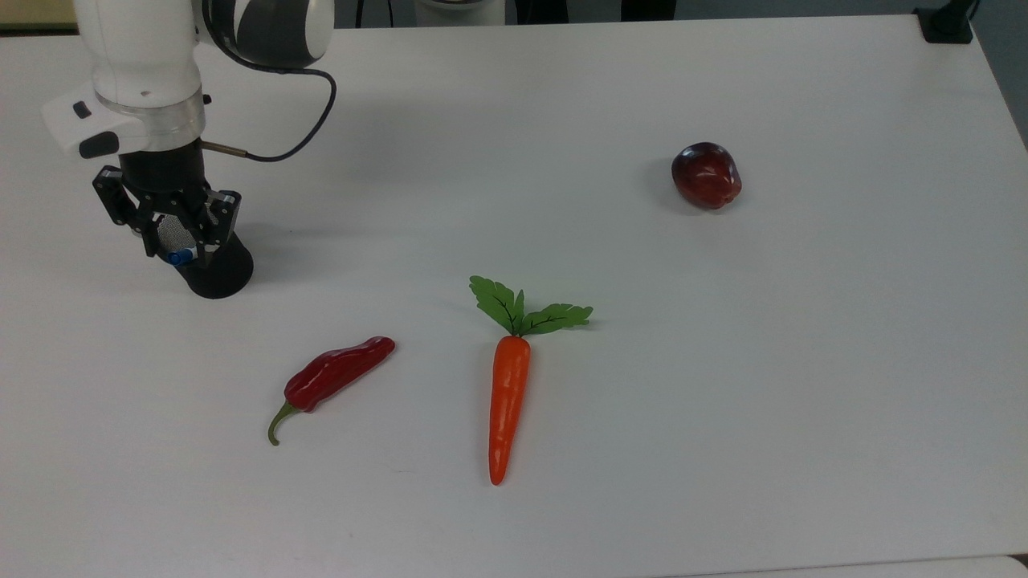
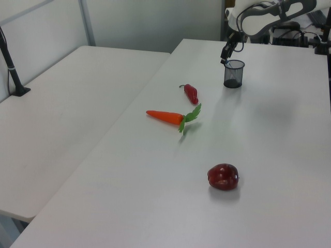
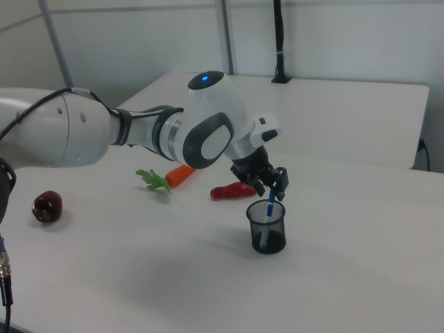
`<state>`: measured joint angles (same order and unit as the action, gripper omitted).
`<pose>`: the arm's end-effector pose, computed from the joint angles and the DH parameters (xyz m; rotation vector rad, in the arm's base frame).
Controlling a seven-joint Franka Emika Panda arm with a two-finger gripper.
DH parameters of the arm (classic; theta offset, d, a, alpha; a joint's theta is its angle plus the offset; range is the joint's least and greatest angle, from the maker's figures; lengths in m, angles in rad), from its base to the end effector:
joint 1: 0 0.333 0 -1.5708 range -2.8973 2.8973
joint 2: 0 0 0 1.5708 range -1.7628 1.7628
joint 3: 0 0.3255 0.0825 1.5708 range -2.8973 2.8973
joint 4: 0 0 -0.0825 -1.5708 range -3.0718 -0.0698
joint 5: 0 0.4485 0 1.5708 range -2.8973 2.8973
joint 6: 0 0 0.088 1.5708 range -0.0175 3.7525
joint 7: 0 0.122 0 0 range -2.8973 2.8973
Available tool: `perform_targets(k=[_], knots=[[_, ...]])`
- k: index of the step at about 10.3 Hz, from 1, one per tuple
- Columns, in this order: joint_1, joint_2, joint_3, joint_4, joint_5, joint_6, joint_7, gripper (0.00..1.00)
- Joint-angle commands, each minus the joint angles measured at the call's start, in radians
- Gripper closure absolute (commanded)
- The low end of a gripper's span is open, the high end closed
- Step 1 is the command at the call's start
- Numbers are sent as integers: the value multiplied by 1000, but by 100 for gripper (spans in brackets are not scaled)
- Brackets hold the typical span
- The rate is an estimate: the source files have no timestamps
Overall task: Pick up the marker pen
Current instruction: 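Close the gripper on the blue-capped marker inside the cup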
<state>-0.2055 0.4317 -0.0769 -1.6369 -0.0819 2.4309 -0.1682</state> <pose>0.7411 -0.2092 0.3705 2.9271 -0.0717 0.4924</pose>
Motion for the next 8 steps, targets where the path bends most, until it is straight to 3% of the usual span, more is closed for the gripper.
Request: perform_targets(k=[1,4,8], knots=[[6,-1,-6,-4,20,43,-7,56],[5,-1,-6,-4,19,43,-7,74],[3,-4,-6,-3,20,39,-5,84]])
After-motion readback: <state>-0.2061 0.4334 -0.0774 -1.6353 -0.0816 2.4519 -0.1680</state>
